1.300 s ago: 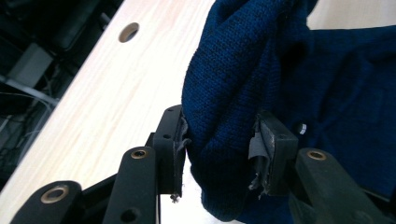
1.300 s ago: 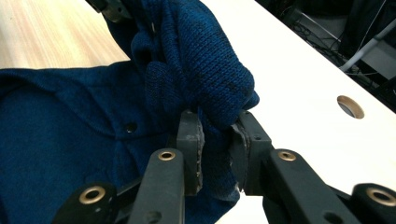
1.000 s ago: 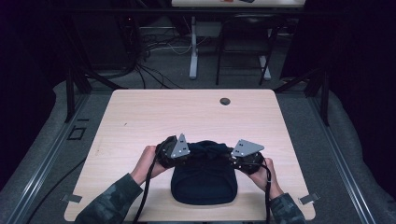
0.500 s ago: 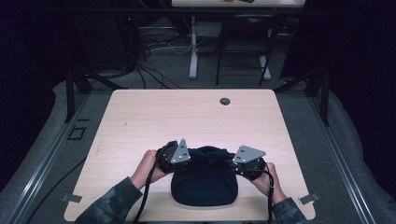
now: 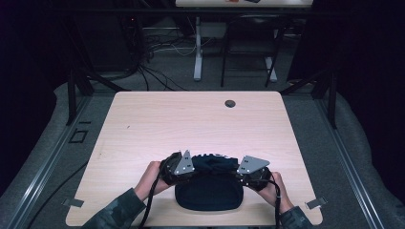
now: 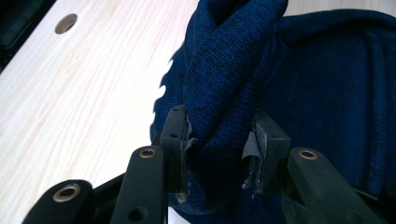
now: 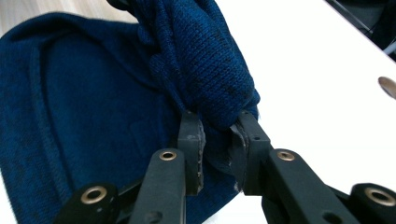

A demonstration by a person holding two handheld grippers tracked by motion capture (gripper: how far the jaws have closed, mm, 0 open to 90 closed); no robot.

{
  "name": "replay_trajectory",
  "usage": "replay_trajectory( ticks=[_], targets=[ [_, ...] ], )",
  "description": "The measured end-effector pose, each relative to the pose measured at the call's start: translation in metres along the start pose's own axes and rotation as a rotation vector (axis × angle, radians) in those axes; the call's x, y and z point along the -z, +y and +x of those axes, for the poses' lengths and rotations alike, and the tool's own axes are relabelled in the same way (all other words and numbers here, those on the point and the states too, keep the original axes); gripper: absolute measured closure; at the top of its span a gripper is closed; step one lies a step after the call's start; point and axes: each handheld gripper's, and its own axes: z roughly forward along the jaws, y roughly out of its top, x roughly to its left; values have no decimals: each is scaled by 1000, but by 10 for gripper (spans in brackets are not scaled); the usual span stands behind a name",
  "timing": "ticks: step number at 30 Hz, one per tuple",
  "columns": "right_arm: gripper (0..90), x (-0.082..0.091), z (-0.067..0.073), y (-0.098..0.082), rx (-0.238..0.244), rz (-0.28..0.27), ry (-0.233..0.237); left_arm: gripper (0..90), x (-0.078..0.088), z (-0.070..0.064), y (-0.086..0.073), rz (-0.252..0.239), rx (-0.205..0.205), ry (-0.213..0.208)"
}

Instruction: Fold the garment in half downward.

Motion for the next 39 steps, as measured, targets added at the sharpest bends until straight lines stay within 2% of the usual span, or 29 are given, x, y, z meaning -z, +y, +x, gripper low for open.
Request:
replay_trajectory(
  ticks=[5,13,20,23,26,28,30,34,37,39],
  targets=[
    [745,-1,5,-5,-1,21,20,632,-3,-8,-7,0,5,-17],
    [731,-5,15,-13,-1,62,47,632,-13,-21,-21,8,37,-66],
    [698,-8,21,-20,-8,96,65,582,-17,-25,-28,13,69,-104],
    [648,-8,22,-24,-27,109,76,516,-19,-27,-31,28,90,-118],
    [527,-7,24,-28,-63,125,90,439,-15,-30,-33,31,103,-123],
    [451,-4,26,-29,-89,126,80,394,-9,-31,-34,21,116,-117],
    [417,4,24,-31,-113,118,98,344,0,-32,-37,11,119,-110],
    [398,20,18,-38,-190,67,76,304,19,-32,-41,-14,134,-77],
    [416,27,11,-35,-226,38,41,294,28,-27,-39,-38,152,-22],
    [445,28,7,-27,-248,17,21,294,30,-22,-36,-56,177,22]
  ],
)
